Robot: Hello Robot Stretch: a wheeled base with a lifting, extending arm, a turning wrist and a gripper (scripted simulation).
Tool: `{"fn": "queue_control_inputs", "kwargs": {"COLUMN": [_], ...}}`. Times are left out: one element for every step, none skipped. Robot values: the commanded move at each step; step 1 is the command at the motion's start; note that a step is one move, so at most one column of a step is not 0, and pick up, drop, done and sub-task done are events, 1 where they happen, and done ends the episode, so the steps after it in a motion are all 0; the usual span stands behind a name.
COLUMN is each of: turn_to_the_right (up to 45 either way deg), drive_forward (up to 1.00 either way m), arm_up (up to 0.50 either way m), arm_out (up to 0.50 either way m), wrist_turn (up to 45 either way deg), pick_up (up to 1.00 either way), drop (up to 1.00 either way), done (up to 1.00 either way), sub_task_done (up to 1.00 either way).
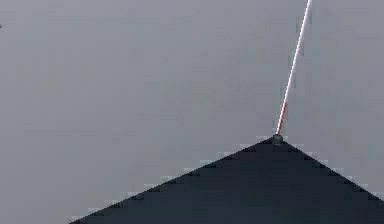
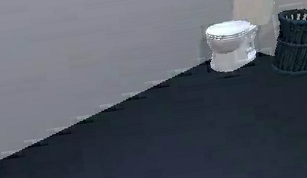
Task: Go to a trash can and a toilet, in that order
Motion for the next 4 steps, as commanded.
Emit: {"fn": "queue_control_inputs", "kwargs": {"turn_to_the_right": [45.0, 45.0, 45.0, 6.0], "drive_forward": [0.00, 0.00, 0.00, 0.00], "arm_up": [0.00, 0.00, 0.00, 0.00], "arm_out": [0.00, 0.00, 0.00, 0.00], "wrist_turn": [0.0, 0.0, 0.0, 0.0], "pick_up": [0.00, 0.00, 0.00, 0.00], "drop": [0.00, 0.00, 0.00, 0.00], "done": [0.00, 0.00, 0.00, 0.00], "sub_task_done": [0.00, 0.00, 0.00, 0.00]}}
